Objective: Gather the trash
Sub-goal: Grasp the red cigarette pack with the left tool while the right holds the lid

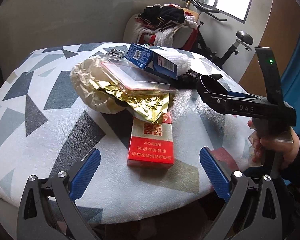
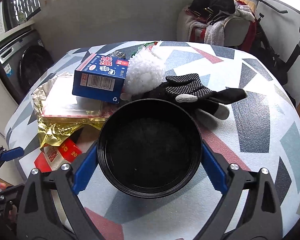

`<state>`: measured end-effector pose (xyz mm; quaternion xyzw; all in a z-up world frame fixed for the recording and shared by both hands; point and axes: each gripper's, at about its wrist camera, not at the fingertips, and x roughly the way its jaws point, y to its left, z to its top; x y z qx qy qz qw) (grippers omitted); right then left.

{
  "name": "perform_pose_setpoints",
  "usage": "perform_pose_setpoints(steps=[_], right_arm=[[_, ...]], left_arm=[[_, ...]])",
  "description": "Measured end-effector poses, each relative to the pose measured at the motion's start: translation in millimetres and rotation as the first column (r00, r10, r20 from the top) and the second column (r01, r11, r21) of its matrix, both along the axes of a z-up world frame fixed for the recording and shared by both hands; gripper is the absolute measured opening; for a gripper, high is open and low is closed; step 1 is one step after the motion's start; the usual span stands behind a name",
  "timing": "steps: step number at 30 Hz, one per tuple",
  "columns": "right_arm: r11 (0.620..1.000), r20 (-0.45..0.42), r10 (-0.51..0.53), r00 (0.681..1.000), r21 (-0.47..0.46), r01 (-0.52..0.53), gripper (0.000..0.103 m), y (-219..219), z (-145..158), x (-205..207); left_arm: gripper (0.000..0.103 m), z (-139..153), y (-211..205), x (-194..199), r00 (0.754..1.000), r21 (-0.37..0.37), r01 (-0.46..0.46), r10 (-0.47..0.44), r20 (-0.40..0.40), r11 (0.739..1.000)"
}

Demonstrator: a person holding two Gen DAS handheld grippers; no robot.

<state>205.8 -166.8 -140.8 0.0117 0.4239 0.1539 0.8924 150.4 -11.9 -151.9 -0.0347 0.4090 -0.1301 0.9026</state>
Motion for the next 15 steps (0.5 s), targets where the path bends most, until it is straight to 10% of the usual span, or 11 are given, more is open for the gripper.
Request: perform_pose_setpoints(steps=[15], right_arm=[[0.999,0.062,-0.022,0.998,0.028,0.02,0.093,-31,11,-44]], left_arm=[[0.088,-38,-25,63,0.993,0.217,-0.041,0.064,-0.097,0.975]])
